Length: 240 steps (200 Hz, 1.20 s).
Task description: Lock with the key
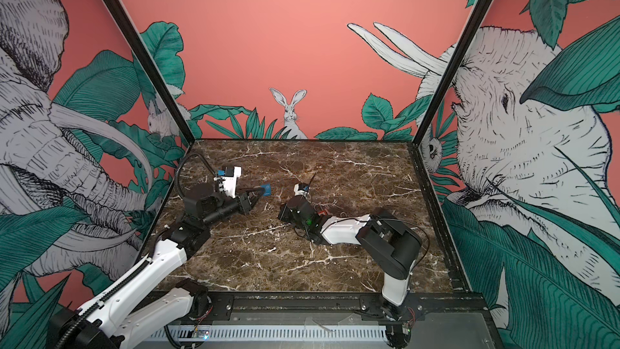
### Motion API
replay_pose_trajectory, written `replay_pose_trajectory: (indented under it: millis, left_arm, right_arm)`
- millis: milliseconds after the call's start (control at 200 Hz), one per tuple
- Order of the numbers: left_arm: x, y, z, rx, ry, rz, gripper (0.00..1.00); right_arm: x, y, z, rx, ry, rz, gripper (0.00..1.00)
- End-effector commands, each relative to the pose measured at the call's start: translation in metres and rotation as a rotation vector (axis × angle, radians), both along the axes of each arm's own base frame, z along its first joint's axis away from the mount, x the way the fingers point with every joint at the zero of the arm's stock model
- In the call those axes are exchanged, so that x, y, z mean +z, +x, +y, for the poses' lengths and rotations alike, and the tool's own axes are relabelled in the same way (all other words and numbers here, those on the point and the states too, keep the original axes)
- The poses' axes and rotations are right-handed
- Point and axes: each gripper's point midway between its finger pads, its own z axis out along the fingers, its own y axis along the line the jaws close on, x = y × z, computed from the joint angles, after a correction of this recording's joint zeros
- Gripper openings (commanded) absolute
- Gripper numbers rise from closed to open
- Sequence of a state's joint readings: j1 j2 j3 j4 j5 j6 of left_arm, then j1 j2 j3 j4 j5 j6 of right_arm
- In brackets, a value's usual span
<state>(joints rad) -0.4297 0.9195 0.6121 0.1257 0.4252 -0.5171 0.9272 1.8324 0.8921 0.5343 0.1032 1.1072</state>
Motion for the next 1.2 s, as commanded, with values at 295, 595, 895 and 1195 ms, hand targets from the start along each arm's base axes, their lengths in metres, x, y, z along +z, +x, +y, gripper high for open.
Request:
replay_pose_trajectory:
  millis: [295,595,895,1195]
  left_arm:
    - [-0.002,0.005,-0.003,-0.021,0.012,-0.026,0.0]
    - [-0.015,0.007,-0.004,-0.015,0.003,-0.009,0.0]
    - [-0.017,0.011,-0.005,-0.019,0.023,-0.015,0.0]
    - [-0.02,0.014,-0.009,-0.032,0.019,-0.013,0.0]
  right_arm:
    - [-0.036,0.006,0.0,-0.118,0.066,0.092,0.0]
    - [-0.05,0.0,-0.007,-0.128,0.025,0.14,0.04]
    - [-0.058,-0.007,-0.008,-0.124,0.026,0.167,0.1]
    - [-0.058,-0.011,-0.007,-0.11,0.01,0.173,0.21]
